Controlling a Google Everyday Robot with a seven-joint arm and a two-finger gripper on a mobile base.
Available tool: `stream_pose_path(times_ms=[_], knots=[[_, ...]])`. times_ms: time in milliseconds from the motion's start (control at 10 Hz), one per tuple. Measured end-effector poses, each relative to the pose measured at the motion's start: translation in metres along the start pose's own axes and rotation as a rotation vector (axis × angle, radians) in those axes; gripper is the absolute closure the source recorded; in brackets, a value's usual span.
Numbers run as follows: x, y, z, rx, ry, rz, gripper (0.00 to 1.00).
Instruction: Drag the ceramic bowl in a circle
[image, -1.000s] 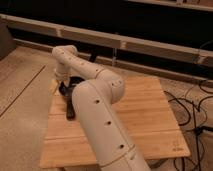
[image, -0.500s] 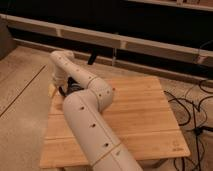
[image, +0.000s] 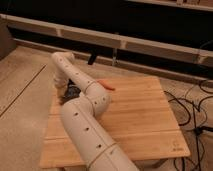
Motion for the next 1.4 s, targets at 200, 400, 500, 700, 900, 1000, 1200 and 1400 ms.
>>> stream_pose_path(times_ms=[200,400,500,700,900,1000,1200,1400], knots=[[-0.004,-0.001,-0.010,0.020,-0.012,-0.004,1.00],[-0.013,-0.002,-0.036,0.062,-0.044,-0.024,1.00],[-0.016,-0.003,-0.052,0.087,-0.061,-0.032,1.00],[-0.011,-0.007,-0.071,0.108,-0.063,-0.032,1.00],[-0.003,-0.003,-0.073,0.090,-0.035,-0.043,1.00],[-0.002,0.003,-0.073,0.080,-0.026,-0.058,1.00],[-0.005,0.014,-0.077,0.072,-0.024,-0.091,1.00],[-0.014,0.030,-0.086,0.072,-0.046,-0.139,1.00]])
